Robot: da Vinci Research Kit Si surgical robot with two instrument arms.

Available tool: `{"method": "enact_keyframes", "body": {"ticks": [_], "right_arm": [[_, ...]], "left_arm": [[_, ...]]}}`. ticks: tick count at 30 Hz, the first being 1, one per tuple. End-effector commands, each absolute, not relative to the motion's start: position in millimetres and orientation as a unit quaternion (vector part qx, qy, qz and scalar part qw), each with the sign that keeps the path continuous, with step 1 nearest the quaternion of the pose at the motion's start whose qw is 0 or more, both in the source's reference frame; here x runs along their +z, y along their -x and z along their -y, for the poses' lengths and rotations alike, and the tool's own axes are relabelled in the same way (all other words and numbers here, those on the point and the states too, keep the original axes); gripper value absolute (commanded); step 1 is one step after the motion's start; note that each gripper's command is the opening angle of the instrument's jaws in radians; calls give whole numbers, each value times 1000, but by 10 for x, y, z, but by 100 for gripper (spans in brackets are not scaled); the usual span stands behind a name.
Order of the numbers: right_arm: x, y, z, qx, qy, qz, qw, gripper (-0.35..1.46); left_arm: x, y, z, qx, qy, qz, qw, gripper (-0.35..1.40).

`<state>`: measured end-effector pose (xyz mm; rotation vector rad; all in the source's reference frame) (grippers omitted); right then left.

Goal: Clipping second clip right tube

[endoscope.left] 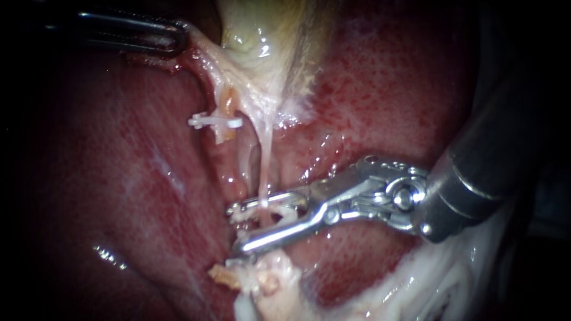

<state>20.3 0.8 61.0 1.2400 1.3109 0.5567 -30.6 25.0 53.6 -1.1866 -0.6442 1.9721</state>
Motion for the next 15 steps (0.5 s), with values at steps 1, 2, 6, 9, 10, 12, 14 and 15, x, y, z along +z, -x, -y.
{"method": "enact_keyframes", "body": {"ticks": [1,2,6,9,10,12,14,15], "right_arm": [[611,-199,-8,239,-532,-562,587,32],[611,-197,-8,239,-532,-562,587,27],[611,-193,-10,238,-533,-562,587,8],[610,-191,-11,238,-533,-562,586,-16],[609,-191,-11,238,-533,-562,586,-22],[608,-189,-11,238,-534,-562,586,-31],[607,-188,-12,238,-534,-561,585,-35],[607,-187,-12,237,-534,-560,588,-35]], "left_arm": [[536,306,-250,768,462,251,367,-35],[536,306,-250,768,462,251,367,-35],[536,305,-250,768,462,250,368,-35],[536,305,-250,768,462,250,368,-35],[536,305,-250,768,462,250,368,-35],[535,305,-250,768,462,250,368,-35],[535,305,-250,768,462,250,368,-35],[535,305,-251,768,462,250,368,-35]]}}
